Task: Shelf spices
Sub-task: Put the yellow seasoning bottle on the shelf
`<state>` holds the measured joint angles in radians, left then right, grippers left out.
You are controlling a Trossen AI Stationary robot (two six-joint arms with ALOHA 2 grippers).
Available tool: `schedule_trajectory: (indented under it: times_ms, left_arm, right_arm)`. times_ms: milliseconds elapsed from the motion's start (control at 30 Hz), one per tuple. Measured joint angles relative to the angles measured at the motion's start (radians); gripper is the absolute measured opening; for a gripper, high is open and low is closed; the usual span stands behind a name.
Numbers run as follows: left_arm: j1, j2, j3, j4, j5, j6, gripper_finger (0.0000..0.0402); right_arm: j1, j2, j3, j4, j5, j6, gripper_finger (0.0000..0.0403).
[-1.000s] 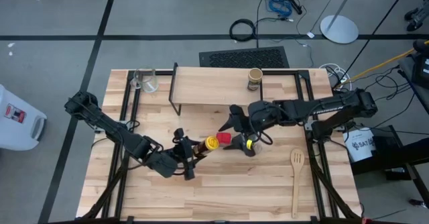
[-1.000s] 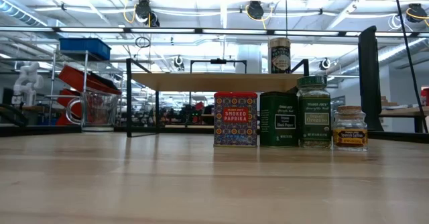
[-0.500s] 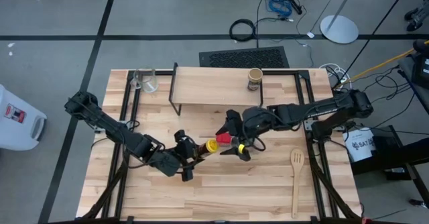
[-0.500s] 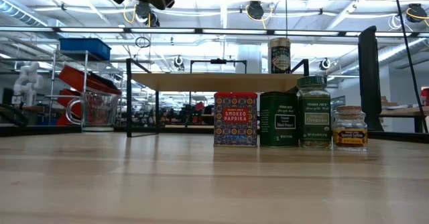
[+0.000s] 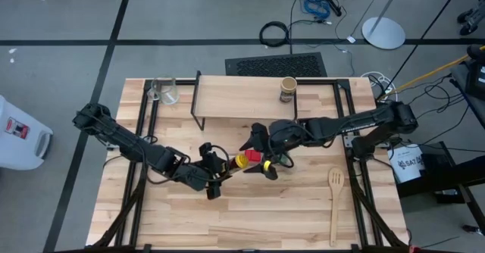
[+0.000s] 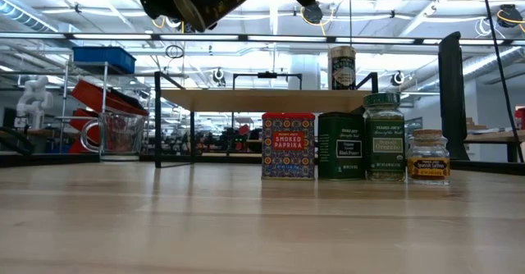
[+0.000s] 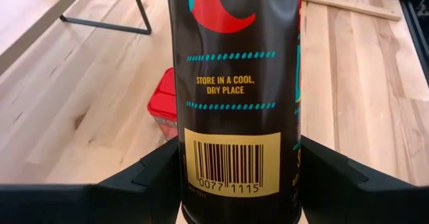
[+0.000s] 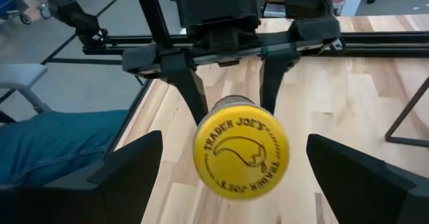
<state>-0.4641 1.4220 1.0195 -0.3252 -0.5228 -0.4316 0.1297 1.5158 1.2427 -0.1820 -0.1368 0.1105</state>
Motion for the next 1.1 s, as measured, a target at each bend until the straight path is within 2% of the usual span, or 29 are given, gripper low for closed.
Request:
schedule_trajectory:
  times_ms: [300,500,900,1100]
  left_arm:
    - [0.000,0.000,0.000,0.002,0.000,0.004,0.0239]
    - [0.009,0.000,0.000,0.003,0.004,0.020,0.0239]
    - [0.034,0.000,0.000,0.002,0.024,0.028,0.0239]
    - [0.033,0.000,0.000,0.004,0.024,0.029,0.0239]
  right_arm:
    - [0.000,0.014,0.000,0.005,0.000,-0.044,0.0355]
    - [-0.005,0.018,0.000,0.006,-0.029,-0.041,0.0340]
    - [-0.020,0.020,0.000,0.004,-0.033,-0.024,0.0338]
    - [-0.022,0.020,0.000,0.005,-0.055,-0.008,0.0306]
